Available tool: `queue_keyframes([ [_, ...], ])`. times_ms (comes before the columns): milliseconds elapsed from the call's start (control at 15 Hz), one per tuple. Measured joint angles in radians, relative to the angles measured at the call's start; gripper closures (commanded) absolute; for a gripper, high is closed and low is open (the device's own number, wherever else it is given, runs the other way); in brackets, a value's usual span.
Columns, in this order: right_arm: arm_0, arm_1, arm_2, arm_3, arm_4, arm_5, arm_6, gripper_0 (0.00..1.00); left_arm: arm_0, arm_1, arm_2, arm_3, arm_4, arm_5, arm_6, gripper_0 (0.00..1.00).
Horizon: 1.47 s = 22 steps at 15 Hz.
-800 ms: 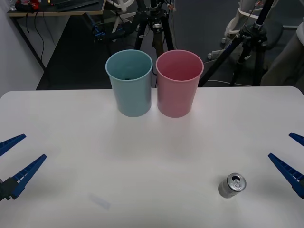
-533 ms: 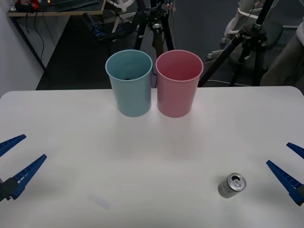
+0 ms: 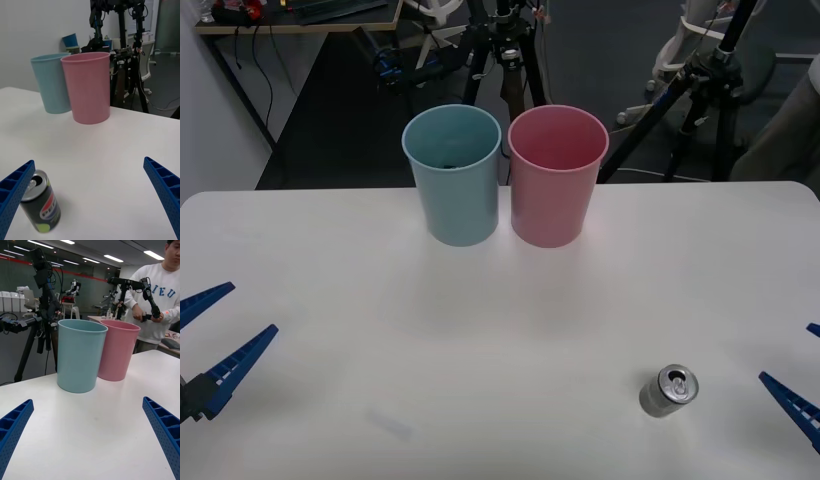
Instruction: Grasp the object on the table and drop it into the matching bin: aluminum can to the light blue bin, PET bottle to the pink bin.
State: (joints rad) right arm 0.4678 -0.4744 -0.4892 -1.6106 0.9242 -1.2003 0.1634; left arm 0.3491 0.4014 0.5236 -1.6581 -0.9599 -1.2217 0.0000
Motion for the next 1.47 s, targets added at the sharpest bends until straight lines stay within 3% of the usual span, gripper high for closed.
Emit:
queue_keyframes([
  [333,0.018,-0.063,0.022,0.158,0.000,-0.117,0.162,0.00,0.000,0.000,0.000,0.000,0.000,0.000,0.000,0.00],
  [733,-0.041,-0.072,0.049,0.357,0.046,-0.242,0.368,0.00,0.000,0.000,0.000,0.000,0.000,0.000,0.000,0.00],
  [1133,-0.076,-0.052,0.144,0.392,0.028,-0.213,0.412,0.00,0.000,0.000,0.000,0.000,0.000,0.000,0.000,0.00],
  [1467,-0.118,0.009,0.157,0.391,0.057,-0.174,0.444,0.00,0.000,0.000,0.000,0.000,0.000,0.000,0.000,0.00],
])
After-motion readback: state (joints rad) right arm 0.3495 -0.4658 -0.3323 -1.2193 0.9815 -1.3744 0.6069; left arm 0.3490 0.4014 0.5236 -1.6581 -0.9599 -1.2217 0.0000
